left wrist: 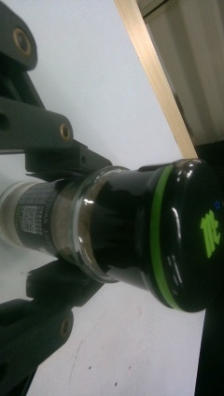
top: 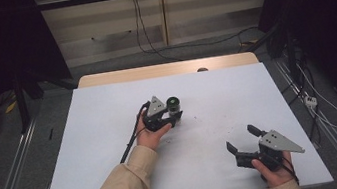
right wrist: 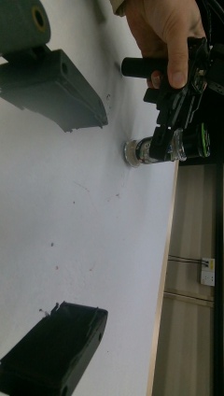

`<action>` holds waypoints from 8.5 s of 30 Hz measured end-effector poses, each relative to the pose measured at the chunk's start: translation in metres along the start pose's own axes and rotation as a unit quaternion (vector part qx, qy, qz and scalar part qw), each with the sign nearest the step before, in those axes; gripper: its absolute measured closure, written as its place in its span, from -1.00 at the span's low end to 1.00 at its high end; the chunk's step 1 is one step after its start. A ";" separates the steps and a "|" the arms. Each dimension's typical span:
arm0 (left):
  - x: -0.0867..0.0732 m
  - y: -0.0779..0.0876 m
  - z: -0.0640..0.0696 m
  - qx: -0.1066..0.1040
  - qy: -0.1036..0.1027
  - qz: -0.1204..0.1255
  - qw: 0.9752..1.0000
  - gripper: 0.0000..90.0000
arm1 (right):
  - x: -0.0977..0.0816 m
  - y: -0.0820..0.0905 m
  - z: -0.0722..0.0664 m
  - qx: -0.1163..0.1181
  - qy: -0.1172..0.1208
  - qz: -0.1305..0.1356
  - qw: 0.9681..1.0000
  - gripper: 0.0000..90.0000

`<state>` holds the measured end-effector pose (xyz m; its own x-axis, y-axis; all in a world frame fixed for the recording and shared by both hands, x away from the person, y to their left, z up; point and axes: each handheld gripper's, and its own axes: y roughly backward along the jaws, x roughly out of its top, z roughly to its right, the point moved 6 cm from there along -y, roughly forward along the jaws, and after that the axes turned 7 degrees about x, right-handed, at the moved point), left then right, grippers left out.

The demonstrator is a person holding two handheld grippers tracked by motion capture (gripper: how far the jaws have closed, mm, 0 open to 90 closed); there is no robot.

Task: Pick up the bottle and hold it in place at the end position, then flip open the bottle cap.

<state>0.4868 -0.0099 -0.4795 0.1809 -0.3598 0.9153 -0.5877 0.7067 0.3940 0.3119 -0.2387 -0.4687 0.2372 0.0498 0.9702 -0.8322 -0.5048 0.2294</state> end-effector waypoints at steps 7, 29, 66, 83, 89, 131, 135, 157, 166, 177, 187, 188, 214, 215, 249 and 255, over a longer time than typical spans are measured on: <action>-0.002 -0.002 0.001 -0.003 0.000 0.000 1.000 0.18 | 0.000 0.000 0.000 0.000 -0.002 0.000 1.000 -0.85; -0.004 -0.003 0.001 -0.005 0.006 0.005 1.000 0.18 | 0.004 -0.010 -0.008 0.009 0.008 -0.013 1.000 -0.86; -0.007 -0.001 -0.001 0.007 -0.009 -0.020 1.000 0.09 | 0.025 -0.057 -0.025 0.038 -0.003 -0.022 0.999 -0.81; -0.008 0.000 0.000 -0.002 -0.002 -0.019 1.000 0.17 | 0.027 -0.074 -0.028 0.039 -0.009 -0.032 0.999 -0.79; -0.008 0.000 -0.001 -0.001 -0.007 -0.020 1.000 0.17 | 0.030 -0.083 -0.031 0.047 -0.008 -0.036 0.998 -0.78; -0.008 0.000 -0.001 -0.004 0.002 -0.020 1.000 0.18 | 0.050 -0.121 -0.032 0.047 -0.008 -0.054 0.997 -0.68; -0.008 0.000 -0.001 -0.005 0.003 -0.020 1.000 0.18 | 0.052 -0.124 -0.033 0.049 -0.008 -0.054 0.997 -0.57; -0.008 0.000 0.000 -0.004 0.001 -0.020 1.000 0.18 | 0.063 -0.138 -0.041 0.077 -0.009 -0.069 0.995 0.88; -0.008 0.000 0.000 -0.003 0.001 -0.020 1.000 0.18 | 0.062 -0.147 -0.042 0.081 0.008 -0.085 0.993 1.00; -0.008 0.000 0.000 -0.003 0.002 -0.020 1.000 0.18 | 0.065 -0.156 -0.044 0.083 0.017 -0.093 0.992 1.00; -0.008 0.000 0.000 -0.003 0.003 -0.020 1.000 0.18 | 0.063 -0.161 -0.041 0.080 0.019 -0.100 0.992 1.00; -0.008 0.000 0.000 -0.003 0.002 -0.020 1.000 0.18 | 0.063 -0.161 -0.040 0.079 0.020 -0.100 0.992 1.00; -0.008 0.000 0.000 -0.004 0.004 -0.020 1.000 0.18 | 0.065 -0.163 -0.040 0.080 0.019 -0.089 0.993 1.00; -0.008 0.000 0.000 -0.004 0.004 -0.020 1.000 0.18 | 0.066 -0.163 -0.040 0.080 0.020 -0.089 0.993 1.00; -0.008 0.000 0.000 -0.003 0.009 -0.022 1.000 0.18 | 0.076 -0.165 -0.043 0.081 0.028 -0.084 0.993 1.00; -0.008 0.000 0.000 -0.003 0.009 -0.022 1.000 0.18 | 0.078 -0.165 -0.044 0.082 0.030 -0.084 0.993 1.00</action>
<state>0.4853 -0.0067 -0.4871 0.2206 -0.3788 0.8988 -0.5744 0.6943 0.4336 0.4452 -0.1136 -0.4270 0.3325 0.1939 0.9230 -0.6894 -0.6179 0.3781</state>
